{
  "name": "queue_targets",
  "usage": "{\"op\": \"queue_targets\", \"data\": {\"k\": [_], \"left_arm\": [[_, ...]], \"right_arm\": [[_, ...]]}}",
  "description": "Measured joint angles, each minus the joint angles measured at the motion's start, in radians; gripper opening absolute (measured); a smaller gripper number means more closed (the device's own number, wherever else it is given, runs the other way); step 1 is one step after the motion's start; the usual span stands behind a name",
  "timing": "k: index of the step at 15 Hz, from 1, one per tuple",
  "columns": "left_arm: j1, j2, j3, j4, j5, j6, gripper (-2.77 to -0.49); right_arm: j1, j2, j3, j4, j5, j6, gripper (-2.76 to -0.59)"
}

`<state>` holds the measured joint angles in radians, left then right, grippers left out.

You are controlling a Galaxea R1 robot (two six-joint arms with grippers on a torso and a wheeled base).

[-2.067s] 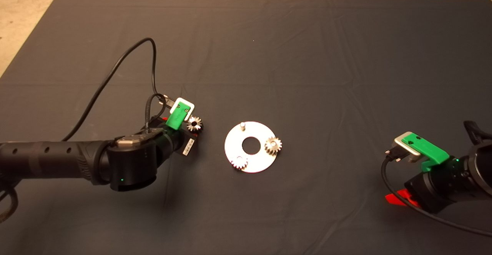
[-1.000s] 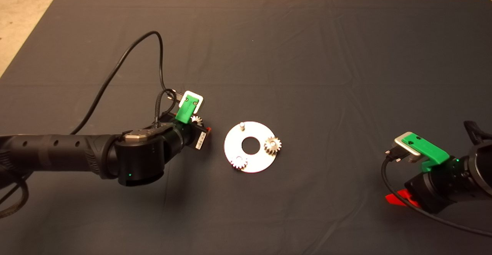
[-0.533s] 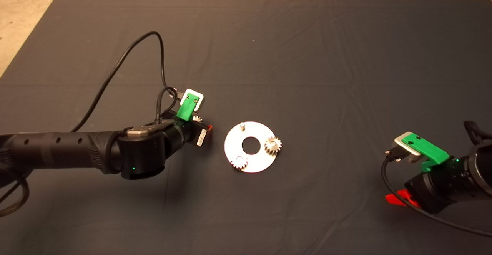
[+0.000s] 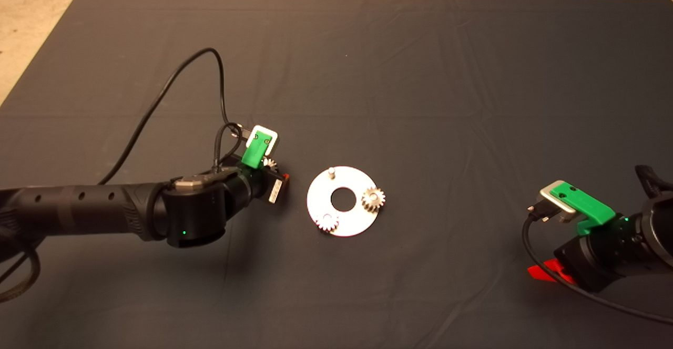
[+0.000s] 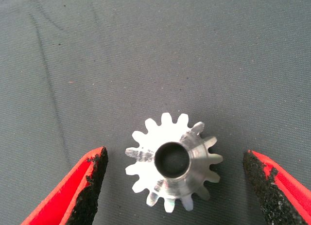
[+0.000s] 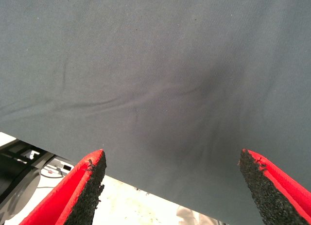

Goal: Install three planetary gears onto the carrier pins

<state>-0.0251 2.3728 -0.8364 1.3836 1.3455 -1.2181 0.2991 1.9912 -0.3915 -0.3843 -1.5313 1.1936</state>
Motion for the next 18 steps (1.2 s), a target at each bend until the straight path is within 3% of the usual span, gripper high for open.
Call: {"op": "queue_targets", "data": {"k": [18], "left_arm": [[0.0,-0.016,0.0,-0.002,-0.012,0.0,-2.18]], "right_arm": [[0.0,-0.002,0.0,0.0,0.001,0.0,-1.33]]}}
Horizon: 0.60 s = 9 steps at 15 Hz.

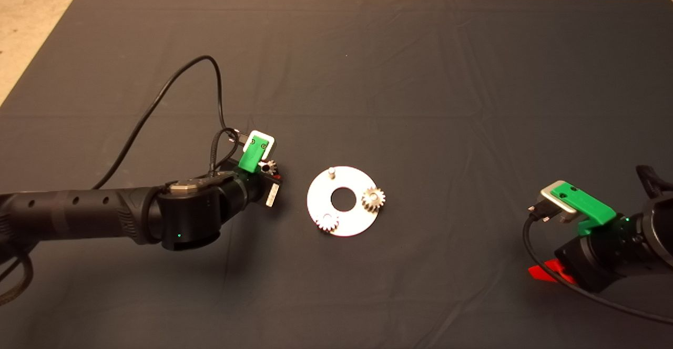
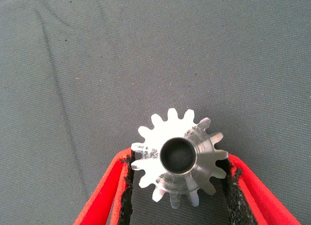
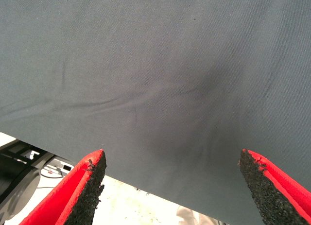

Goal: Install three planetary gears onto the carrier pins

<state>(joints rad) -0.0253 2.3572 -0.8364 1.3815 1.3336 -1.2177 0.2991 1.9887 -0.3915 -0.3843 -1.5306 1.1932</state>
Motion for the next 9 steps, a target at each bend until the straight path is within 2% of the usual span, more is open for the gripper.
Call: {"op": "queue_targets", "data": {"k": [9], "left_arm": [[0.0,-0.003,0.002,0.0,-0.002,0.001,-2.36]], "right_arm": [[0.0,0.0,0.0,0.0,0.0,0.0,-1.33]]}}
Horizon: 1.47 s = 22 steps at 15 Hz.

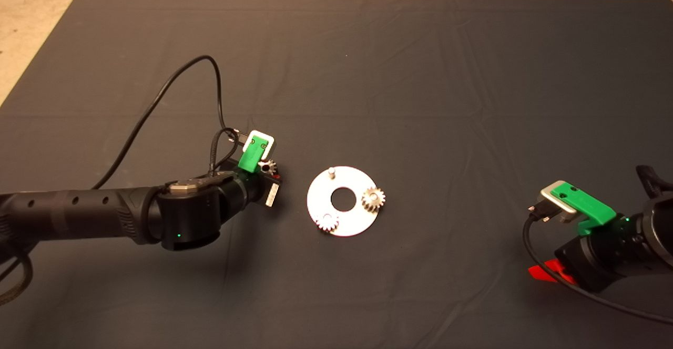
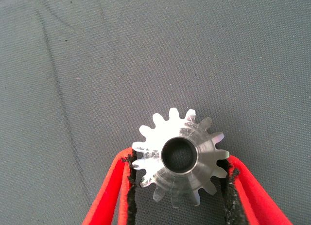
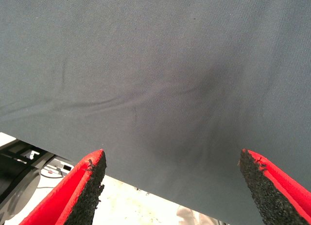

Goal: Install three planetary gears onto the carrier pins

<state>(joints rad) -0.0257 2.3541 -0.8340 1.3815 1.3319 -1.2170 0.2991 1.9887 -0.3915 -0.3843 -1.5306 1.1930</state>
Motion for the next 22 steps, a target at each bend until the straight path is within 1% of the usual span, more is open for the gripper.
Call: {"op": "queue_targets", "data": {"k": [2,3,4,5,6,7,8,9,11,12,13,14,17,19,22], "left_arm": [[0.0,-0.005,0.016,0.0,0.004,0.0,-2.4],[0.0,-0.008,0.033,-0.002,0.014,0.002,-2.46],[0.0,-0.009,0.056,-0.005,0.027,0.002,-2.47],[0.0,-0.008,0.079,-0.005,0.03,0.003,-2.47],[0.0,-0.007,0.095,-0.006,0.044,0.003,-2.48],[-0.001,-0.006,0.108,-0.006,0.072,0.006,-2.53],[-0.006,-0.006,0.122,-0.006,0.095,0.006,-2.53],[-0.011,-0.006,0.134,-0.006,0.104,0.006,-2.55],[-0.024,-0.006,0.156,-0.008,0.113,0.008,-2.6],[-0.035,-0.003,0.174,-0.009,0.117,0.008,-2.6],[-0.046,0.007,0.182,-0.008,0.124,0.008,-2.65],[-0.05,0.018,0.184,-0.008,0.125,0.008,-2.66],[-0.05,0.052,0.189,-0.009,0.132,0.006,-2.67],[-0.05,0.079,0.189,-0.01,0.133,0.006,-2.67],[-0.05,0.107,0.19,-0.009,0.135,0.006,-2.67]], "right_arm": [[0.0,0.0,0.0,0.0,-0.001,0.0,-1.33],[0.0,0.0,0.0,0.0,0.0,0.0,-1.33],[0.0,0.0,0.0,0.0,0.0,0.0,-1.33],[0.0,0.0,0.0,0.0,0.0,0.0,-1.33],[0.0,0.0,0.0,0.0,0.0,0.0,-1.33],[0.0,0.0,0.0,0.0,0.0,0.0,-1.33],[0.0,-0.001,0.0,0.0,-0.001,0.0,-1.33],[0.0,-0.002,0.0,0.0,0.0,0.0,-1.33],[0.0,-0.003,0.0,0.0,0.0,0.0,-1.33],[0.0,-0.003,0.0,0.0,0.0,0.0,-1.33],[0.0,-0.003,0.0,0.0,0.0,-0.001,-1.33],[0.0,-0.003,0.0,0.0,0.0,-0.001,-1.33],[0.0,-0.003,0.0,0.0,0.0,-0.003,-1.33],[0.0,-0.003,0.0,0.0,0.0,-0.003,-1.33],[0.0,-0.003,0.0,0.0,-0.001,-0.003,-1.33]]}}
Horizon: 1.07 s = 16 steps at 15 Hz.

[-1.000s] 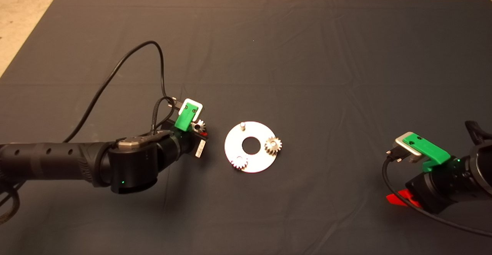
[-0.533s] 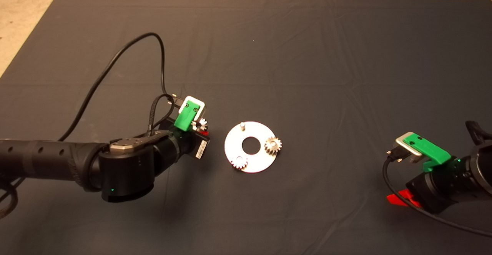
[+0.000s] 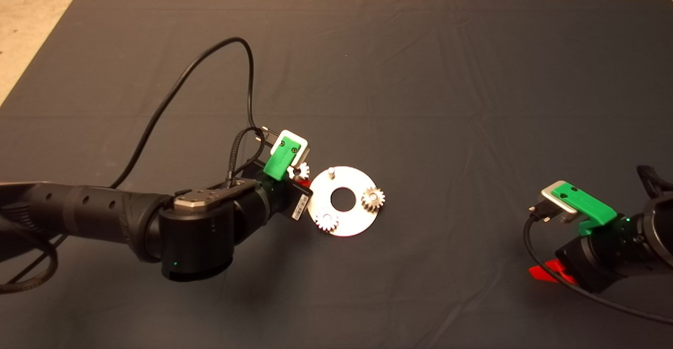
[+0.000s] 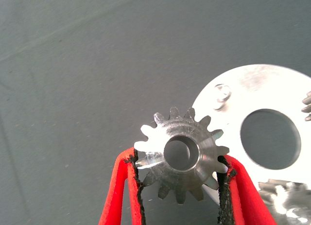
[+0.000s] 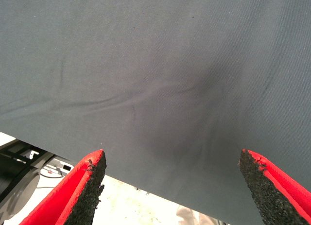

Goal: Install three planetary gears onto the carrier pins

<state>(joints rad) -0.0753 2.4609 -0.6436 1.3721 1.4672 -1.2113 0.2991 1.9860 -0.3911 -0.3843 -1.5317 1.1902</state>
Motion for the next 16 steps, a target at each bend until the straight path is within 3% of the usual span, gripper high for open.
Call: {"op": "queue_targets", "data": {"k": [7,12,16], "left_arm": [[0.002,0.075,-0.032,0.0,-0.003,0.001,-2.67],[0.005,0.088,-0.076,0.0,-0.002,0.001,-2.68],[0.005,0.092,-0.078,0.0,-0.005,0.0,-2.69]], "right_arm": [[0.0,0.0,0.0,0.0,0.001,0.0,-1.33],[0.0,0.0,0.0,0.0,0.001,0.0,-1.33],[0.0,0.0,0.0,0.0,0.001,0.0,-1.33]]}}
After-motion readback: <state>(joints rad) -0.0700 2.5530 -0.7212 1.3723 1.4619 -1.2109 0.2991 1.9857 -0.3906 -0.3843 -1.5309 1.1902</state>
